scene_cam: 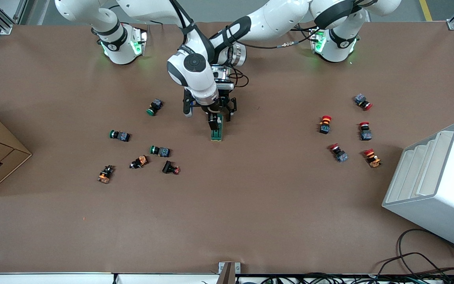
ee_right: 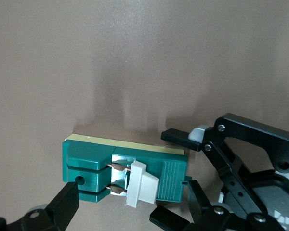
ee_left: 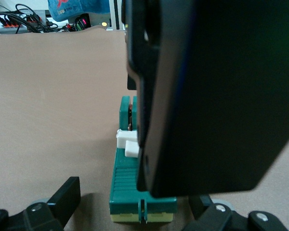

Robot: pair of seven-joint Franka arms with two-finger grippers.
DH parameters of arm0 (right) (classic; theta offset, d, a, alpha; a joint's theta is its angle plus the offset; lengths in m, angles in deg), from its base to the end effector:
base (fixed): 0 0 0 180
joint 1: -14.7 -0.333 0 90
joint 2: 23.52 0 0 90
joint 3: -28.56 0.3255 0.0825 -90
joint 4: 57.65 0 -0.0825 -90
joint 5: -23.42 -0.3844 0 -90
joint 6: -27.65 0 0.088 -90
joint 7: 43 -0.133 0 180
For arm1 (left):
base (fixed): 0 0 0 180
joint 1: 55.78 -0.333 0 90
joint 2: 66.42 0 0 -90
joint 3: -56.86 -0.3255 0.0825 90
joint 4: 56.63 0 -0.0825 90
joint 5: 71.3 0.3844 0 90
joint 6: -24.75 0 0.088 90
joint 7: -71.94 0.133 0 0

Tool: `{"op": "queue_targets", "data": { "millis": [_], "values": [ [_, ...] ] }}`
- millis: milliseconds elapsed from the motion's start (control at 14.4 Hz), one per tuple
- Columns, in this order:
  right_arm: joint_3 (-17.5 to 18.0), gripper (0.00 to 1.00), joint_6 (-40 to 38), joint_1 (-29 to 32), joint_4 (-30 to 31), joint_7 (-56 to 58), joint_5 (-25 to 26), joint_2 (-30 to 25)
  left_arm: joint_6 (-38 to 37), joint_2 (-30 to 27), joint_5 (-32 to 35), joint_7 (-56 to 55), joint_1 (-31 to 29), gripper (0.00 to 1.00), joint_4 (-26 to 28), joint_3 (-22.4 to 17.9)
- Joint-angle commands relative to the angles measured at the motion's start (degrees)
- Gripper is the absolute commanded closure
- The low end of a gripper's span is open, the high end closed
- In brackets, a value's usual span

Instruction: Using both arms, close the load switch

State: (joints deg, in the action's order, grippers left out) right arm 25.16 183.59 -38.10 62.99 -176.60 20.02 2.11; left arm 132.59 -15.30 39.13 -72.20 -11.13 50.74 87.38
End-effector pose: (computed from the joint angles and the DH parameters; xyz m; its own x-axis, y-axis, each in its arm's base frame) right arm 0.3957 0.4595 0.2011 0.0638 -0.9905 -0.1219 -0.9919 -0.0495 -0.1174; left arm 0.2526 -0.5670 0.0708 0.4718 -0.0418 0.8807 -0.0787 -0.9969 -0.0051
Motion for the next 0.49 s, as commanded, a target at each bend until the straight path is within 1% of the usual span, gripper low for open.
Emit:
{"op": "queue_targets", "data": {
  "millis": [0, 416],
  "values": [
    [-0.64, 0.00, 2.08, -0.72, -0.14, -1.48, 0.41, 0.99, -0.97, 0.56, 0.67, -1.05, 0.70, 0.01, -0.40, -0.37],
    [-0.64, 0.00, 3.14, -0.72, -1.46, -1.48, 0.33, 2.75, -0.97, 0.56, 0.67, -1.49, 0.79, 0.01, -0.40, -0.37]
  ]
}}
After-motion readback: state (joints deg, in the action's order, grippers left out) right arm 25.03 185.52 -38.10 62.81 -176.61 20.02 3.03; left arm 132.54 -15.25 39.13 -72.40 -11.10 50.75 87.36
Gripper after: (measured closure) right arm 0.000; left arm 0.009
